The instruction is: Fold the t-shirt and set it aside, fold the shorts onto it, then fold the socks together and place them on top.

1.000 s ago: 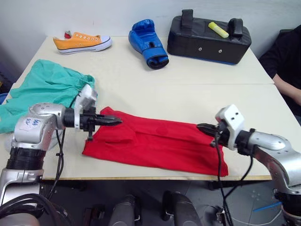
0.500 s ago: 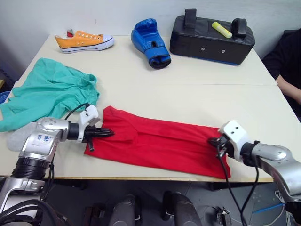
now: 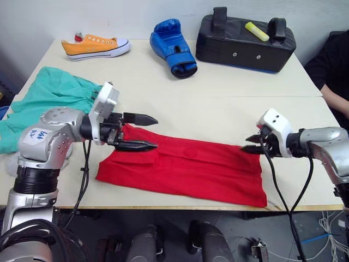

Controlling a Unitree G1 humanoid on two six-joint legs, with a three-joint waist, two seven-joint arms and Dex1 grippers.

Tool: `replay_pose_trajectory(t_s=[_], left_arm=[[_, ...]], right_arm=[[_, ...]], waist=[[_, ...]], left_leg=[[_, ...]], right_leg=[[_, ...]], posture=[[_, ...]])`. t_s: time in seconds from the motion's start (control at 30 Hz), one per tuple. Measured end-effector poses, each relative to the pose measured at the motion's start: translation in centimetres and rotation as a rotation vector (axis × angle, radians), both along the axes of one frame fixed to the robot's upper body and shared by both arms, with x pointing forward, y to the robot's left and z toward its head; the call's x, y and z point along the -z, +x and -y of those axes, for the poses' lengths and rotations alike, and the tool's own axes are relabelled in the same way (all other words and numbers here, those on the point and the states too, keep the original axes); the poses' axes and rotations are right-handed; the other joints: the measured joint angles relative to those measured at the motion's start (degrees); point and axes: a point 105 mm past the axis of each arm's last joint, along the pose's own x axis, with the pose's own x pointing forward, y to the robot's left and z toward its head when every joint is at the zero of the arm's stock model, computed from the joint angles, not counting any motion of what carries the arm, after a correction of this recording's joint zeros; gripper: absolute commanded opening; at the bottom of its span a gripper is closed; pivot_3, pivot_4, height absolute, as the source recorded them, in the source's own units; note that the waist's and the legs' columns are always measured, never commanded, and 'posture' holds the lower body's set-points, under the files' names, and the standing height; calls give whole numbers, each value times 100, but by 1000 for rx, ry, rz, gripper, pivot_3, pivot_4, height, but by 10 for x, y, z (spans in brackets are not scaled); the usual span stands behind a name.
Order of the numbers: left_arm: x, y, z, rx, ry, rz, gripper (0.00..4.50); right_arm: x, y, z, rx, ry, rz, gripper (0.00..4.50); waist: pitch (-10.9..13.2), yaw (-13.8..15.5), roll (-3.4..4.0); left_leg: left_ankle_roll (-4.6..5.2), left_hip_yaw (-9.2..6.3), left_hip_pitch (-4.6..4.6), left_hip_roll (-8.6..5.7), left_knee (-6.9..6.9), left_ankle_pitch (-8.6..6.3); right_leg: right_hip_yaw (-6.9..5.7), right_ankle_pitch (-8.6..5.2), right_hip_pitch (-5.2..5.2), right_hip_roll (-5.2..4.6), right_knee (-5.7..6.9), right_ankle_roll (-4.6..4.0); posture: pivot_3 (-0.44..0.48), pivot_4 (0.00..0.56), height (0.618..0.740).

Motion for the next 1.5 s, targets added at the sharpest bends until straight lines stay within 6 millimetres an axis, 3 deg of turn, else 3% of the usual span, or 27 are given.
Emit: replay_pose_trajectory(t_s=[0.07,0.2,0.33,0.5,0.63,0.77,0.97,1.13,1.27,1.37,1.5], left_arm=[[-1,-1,4,15,-9,7,4500],[0,2,9,2,-12,30,4500],[0,8,9,-43,-2,71,4500],[0,10,8,-59,1,88,4500],[-1,11,8,-66,1,93,4500],[0,11,8,-78,2,96,4500],[3,11,8,-107,2,99,4500],[4,16,7,-151,-3,114,4500],[4,19,7,-175,-9,120,4500],[6,19,5,-172,-5,106,4500],[13,25,-4,-173,-4,70,4500]], right_arm=[[-1,5,-2,-9,10,-16,4095],[3,6,-9,-57,7,-48,4095],[12,5,-13,-94,-25,-73,3141],[13,9,-15,-148,-95,-45,1370],[8,27,-28,-211,-135,14,25],[3,49,-37,-260,-197,75,25],[-11,97,-49,-233,-336,219,25],[-17,117,-44,-152,-452,326,25],[-19,120,-36,-96,-460,346,25],[-23,121,-33,-55,-395,355,634],[-50,119,-22,27,-205,379,2046]], waist=[[0,-12,0],[0,-8,0],[0,-6,0],[0,-20,0],[0,-96,-1],[-1,-169,-1],[0,-247,-1],[0,-253,1],[1,-232,2],[3,-238,5],[8,-235,14]], left_leg=[[4,3,1,-1,3,2],[-1,-4,4,0,6,4],[-7,-8,9,0,7,6],[-11,-7,11,1,7,8],[-16,-6,15,1,8,13],[-19,-5,21,1,7,19],[-31,-6,23,0,2,42],[-30,-15,14,-2,-3,47],[-29,-16,11,-4,-5,47],[-29,-16,11,-3,-6,48],[-27,-15,11,-3,-7,49]], right_leg=[[4,3,1,-2,-2,5],[5,2,0,-6,-8,5],[5,3,1,-9,0,3],[5,3,1,-8,3,2],[5,5,3,-7,8,-1],[7,6,5,-7,16,-2],[10,5,2,-6,26,-9],[8,4,1,-6,40,-11],[8,4,2,-6,37,-11],[8,4,1,-3,38,-10],[8,4,0,-2,38,-10]], posture=[[0,150,740],[0,150,740],[0,150,740],[0,150,740],[0,150,740],[0,150,740],[0,150,740],[0,150,740],[0,150,740],[0,150,740],[0,150,740]])
